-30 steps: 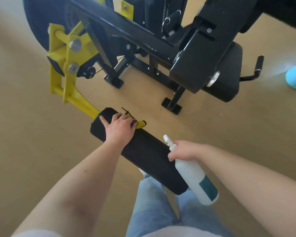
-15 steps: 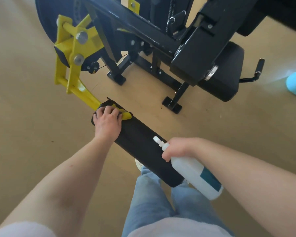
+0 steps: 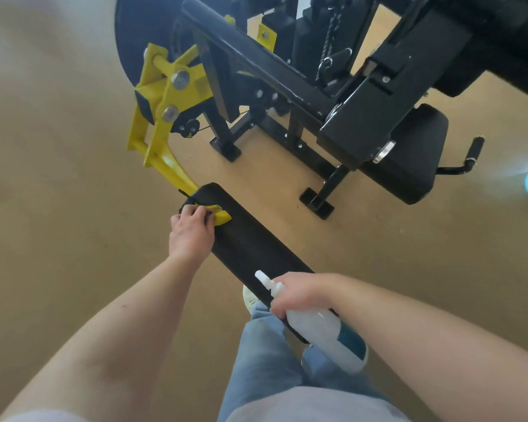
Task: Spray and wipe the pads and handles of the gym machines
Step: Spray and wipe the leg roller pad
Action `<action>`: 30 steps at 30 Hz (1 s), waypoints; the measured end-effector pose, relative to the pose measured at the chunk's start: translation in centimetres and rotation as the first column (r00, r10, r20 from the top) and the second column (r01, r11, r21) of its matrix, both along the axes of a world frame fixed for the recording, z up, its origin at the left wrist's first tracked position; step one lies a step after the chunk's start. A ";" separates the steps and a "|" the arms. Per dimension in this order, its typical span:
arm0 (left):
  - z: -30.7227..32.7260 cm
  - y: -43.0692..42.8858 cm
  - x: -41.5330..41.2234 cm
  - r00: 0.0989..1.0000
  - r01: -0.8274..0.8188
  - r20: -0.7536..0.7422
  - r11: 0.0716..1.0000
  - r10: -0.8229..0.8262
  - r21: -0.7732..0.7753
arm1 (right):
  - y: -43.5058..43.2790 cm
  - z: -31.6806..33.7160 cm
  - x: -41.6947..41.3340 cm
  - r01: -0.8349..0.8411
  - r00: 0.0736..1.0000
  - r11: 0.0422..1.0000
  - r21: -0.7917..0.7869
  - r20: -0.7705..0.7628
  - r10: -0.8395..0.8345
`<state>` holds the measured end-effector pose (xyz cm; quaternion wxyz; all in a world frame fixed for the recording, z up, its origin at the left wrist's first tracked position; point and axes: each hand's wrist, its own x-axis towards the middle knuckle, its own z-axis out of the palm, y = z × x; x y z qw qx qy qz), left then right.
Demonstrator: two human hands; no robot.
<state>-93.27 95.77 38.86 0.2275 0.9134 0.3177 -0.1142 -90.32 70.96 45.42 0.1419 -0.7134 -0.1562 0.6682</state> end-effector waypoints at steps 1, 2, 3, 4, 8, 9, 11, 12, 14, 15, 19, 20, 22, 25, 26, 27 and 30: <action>0.0 0.2 0.0 1.000 -0.014 0.013 1.000 0.014 -0.017 | 0.6 -0.1 0.5 0.017 1.000 1.000 0.025 0.004 -0.017; 0.0 0.5 0.1 0.999 -0.035 0.027 0.999 0.036 -0.038 | 1.2 -0.2 1.0 0.035 0.999 0.999 0.042 0.016 -0.035; -0.1 0.8 0.1 0.997 -0.059 0.039 0.996 0.062 -0.063 | 1.8 -0.3 1.5 0.056 0.998 0.997 0.053 0.031 -0.058; -0.1 1.0 0.1 0.995 -0.081 0.049 0.993 0.085 -0.085 | 2.5 -0.4 2.0 0.086 0.995 0.995 0.060 0.047 -0.089; 0.1 1.9 1.1 0.979 -0.166 0.093 0.976 0.180 -0.143 | 6.1 -1.3 4.2 0.202 0.947 0.971 0.127 0.227 -0.227; 0.2 2.2 1.5 0.971 -0.200 0.101 0.966 0.218 -0.164 | 7.3 -1.4 4.8 0.209 0.925 0.967 0.144 0.291 -0.244; 0.1 3.2 1.9 0.948 -0.268 0.110 0.938 0.298 -0.221 | 9.6 -1.7 6.0 0.208 0.892 0.961 0.181 0.369 -0.263; 0.0 3.7 1.9 0.936 -0.297 0.112 0.921 0.333 -0.254 | 10.7 -1.8 6.5 0.211 0.887 0.956 0.203 0.371 -0.274; -0.2 4.6 1.6 0.907 -0.352 0.120 0.884 0.403 -0.309 | 12.7 -1.8 7.4 0.209 0.887 0.948 0.241 0.362 -0.288; -0.3 4.8 1.3 0.890 -0.380 0.127 0.866 0.439 -0.326 | 13.4 -1.8 7.7 0.204 0.887 0.948 0.246 0.363 -0.285; -0.3 5.4 0.2 0.848 -0.444 0.138 0.828 0.512 -0.341 | 15.3 -2.2 8.2 0.131 0.893 0.974 0.185 0.406 -0.197; -0.3 5.5 0.0 0.848 -0.448 0.133 0.827 0.513 -0.339 | 15.4 -2.3 8.1 0.110 0.900 0.980 0.164 0.401 -0.168; -0.6 5.5 -0.2 0.848 -0.454 0.119 0.825 0.516 -0.336 | 15.0 -2.3 8.0 0.089 0.922 0.986 0.139 0.364 -0.134; -0.7 5.0 -0.2 0.840 -0.461 0.129 0.818 0.528 -0.344 | 13.6 -2.3 7.5 0.096 0.935 0.985 0.143 0.328 -0.139; -0.6 4.6 -0.1 0.838 -0.459 0.137 0.818 0.528 -0.346 | 13.0 -2.2 7.4 0.092 0.935 0.986 0.138 0.330 -0.133; -0.5 4.2 -0.1 0.839 -0.454 0.144 0.821 0.525 -0.347 | 12.4 -2.1 7.1 0.084 0.935 0.988 0.131 0.333 -0.124; -0.1 2.7 0.0 0.847 -0.440 0.149 0.829 0.511 -0.345 | 10.0 -1.9 6.5 0.090 0.940 0.988 0.123 0.319 -0.125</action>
